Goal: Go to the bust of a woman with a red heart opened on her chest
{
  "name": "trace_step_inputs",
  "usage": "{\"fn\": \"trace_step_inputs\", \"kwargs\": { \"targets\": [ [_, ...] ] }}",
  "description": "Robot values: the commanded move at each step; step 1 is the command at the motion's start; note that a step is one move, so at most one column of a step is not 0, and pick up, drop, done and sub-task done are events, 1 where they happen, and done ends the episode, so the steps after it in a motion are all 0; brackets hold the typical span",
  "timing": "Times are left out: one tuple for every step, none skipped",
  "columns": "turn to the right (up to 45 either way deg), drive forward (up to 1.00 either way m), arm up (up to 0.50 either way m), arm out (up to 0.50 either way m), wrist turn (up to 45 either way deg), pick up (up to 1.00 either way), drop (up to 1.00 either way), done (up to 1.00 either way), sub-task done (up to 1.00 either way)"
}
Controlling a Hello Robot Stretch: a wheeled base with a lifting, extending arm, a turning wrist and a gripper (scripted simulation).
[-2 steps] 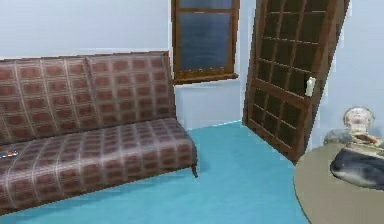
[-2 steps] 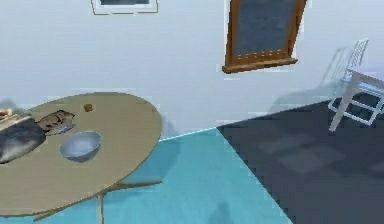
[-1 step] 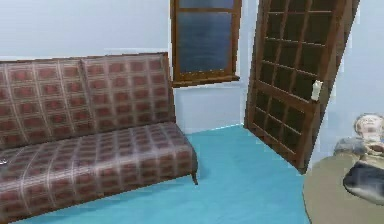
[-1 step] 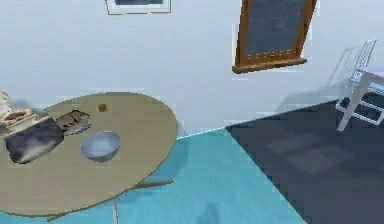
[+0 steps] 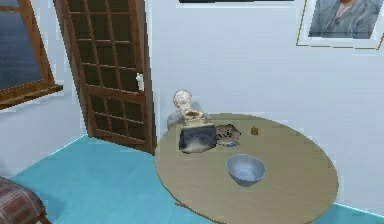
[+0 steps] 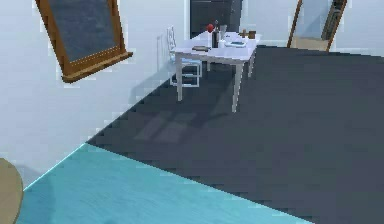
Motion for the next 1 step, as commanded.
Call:
{"fn": "trace_step_inputs", "kwargs": {
  "targets": [
    [0.0, 0.00, 0.00, 0.00, 0.0, 0.00, 0.00, 1.00, 0.00]
  ]
}}
